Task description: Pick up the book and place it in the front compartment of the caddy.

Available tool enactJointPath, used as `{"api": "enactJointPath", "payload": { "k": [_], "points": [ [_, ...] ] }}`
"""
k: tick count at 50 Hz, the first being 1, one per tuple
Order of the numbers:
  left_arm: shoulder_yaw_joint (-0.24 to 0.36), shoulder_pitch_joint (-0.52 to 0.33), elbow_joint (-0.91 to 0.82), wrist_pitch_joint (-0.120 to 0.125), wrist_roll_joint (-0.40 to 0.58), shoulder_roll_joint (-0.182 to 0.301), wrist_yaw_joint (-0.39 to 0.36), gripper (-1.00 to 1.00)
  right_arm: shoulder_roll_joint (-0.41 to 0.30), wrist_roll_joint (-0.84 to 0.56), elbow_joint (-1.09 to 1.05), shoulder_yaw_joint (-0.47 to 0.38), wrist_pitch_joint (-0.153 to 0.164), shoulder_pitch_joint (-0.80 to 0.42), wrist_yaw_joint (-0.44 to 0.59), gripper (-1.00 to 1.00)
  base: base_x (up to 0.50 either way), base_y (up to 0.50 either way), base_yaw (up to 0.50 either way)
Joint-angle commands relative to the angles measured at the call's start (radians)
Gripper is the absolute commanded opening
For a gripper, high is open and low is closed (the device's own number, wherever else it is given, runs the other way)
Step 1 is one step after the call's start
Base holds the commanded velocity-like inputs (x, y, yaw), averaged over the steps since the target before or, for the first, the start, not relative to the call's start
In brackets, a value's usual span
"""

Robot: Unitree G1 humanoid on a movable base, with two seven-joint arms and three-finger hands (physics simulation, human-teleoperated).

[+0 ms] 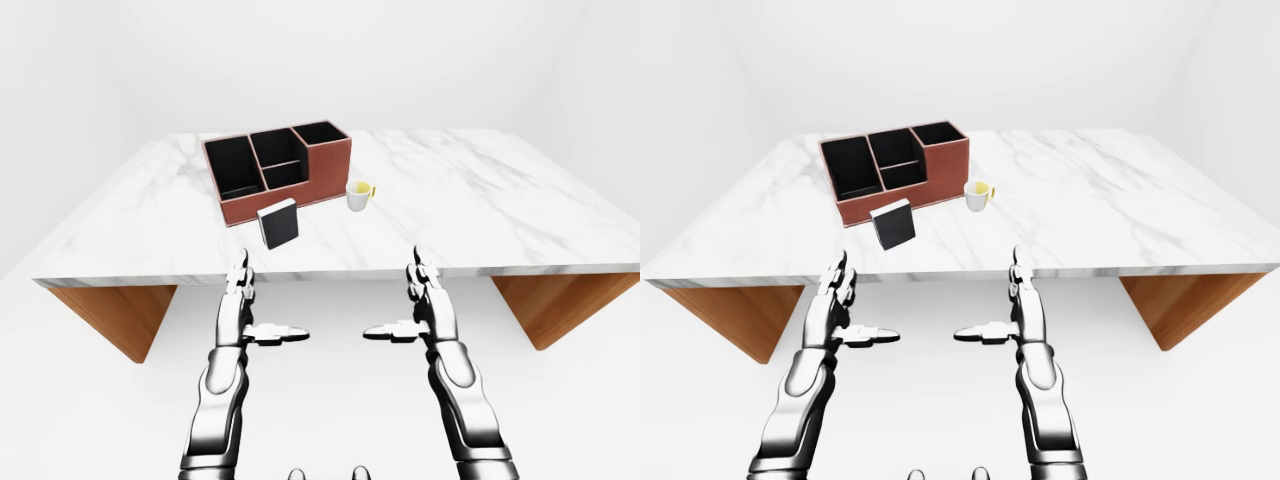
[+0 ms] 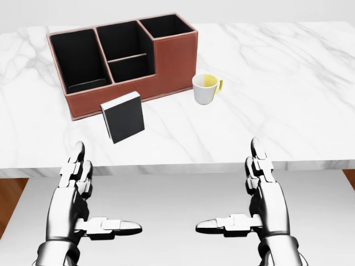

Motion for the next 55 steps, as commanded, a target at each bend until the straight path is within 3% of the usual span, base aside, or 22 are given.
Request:
{"api": "enactJointPath", "payload": {
  "k": [1, 3, 4, 23, 38, 55],
  "points": [
    [0.025, 0.028, -0.083, 0.035, -0.015, 0.013, -0.034, 1.00, -0.005, -0.019, -0.186, 0.000, 0.066, 0.072, 0.021, 1.00, 0.00, 0.00, 0.00],
    [0.026, 0.062, -0.185, 0.078, -0.027, 0.012, -0.045, 1.00, -0.002, -0.033, -0.267, 0.013, 0.066, 0.101, 0.023, 1.00, 0.00, 0.00, 0.00],
    [0.027, 0.078, -0.223, 0.080, -0.031, 0.012, -0.049, 1.00, -0.001, -0.041, -0.301, 0.019, 0.066, 0.114, 0.022, 1.00, 0.00, 0.00, 0.00],
    [0.127, 0.213, -0.719, 0.080, -0.148, -0.010, -0.127, 1.00, -0.031, -0.141, -0.844, 0.184, 0.066, 0.322, -0.014, 1.00, 0.00, 0.00, 0.00],
    [0.133, 0.208, -0.711, 0.080, -0.143, -0.021, -0.140, 1.00, -0.043, -0.096, -0.852, 0.159, 0.066, 0.334, -0.010, 1.00, 0.05, -0.15, 0.00],
    [0.141, 0.183, -0.674, 0.080, -0.142, -0.013, -0.132, 1.00, -0.046, -0.136, -0.819, 0.161, 0.066, 0.328, 0.003, 1.00, 0.47, -0.14, 0.00]
  ]
}}
